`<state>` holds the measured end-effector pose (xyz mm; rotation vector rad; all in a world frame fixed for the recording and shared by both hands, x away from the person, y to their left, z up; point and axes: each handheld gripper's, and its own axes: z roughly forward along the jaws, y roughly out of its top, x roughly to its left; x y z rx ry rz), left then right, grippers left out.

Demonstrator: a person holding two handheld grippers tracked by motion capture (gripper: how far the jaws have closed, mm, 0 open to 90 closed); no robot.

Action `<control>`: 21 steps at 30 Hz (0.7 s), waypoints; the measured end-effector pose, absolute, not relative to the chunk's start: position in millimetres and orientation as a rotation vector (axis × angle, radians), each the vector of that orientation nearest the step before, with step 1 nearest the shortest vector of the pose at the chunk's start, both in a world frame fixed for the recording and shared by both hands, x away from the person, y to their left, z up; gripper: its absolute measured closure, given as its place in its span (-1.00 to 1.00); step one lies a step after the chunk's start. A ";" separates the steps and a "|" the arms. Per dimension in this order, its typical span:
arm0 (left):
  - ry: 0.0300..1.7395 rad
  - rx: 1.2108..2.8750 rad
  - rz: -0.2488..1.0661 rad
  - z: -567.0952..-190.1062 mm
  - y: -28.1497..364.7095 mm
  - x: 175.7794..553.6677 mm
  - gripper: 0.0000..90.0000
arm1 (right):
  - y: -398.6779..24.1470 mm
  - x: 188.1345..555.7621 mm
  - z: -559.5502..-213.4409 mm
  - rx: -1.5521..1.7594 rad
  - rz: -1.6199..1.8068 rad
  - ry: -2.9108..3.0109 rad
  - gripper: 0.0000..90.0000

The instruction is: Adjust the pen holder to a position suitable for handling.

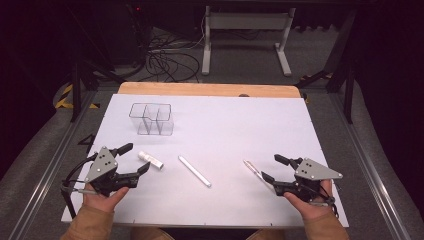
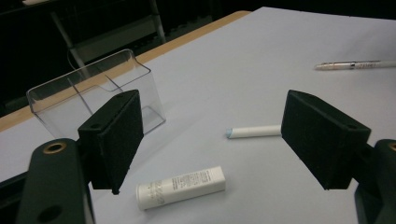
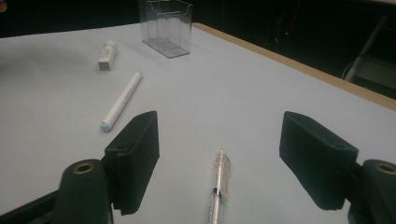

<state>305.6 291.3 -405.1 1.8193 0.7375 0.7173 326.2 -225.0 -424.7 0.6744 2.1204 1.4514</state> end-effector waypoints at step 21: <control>0.687 1.892 0.710 -385.3 292.7 320.2 -0.35 | -223.0 326.1 -425.5 0.672 1.451 2.132 -0.35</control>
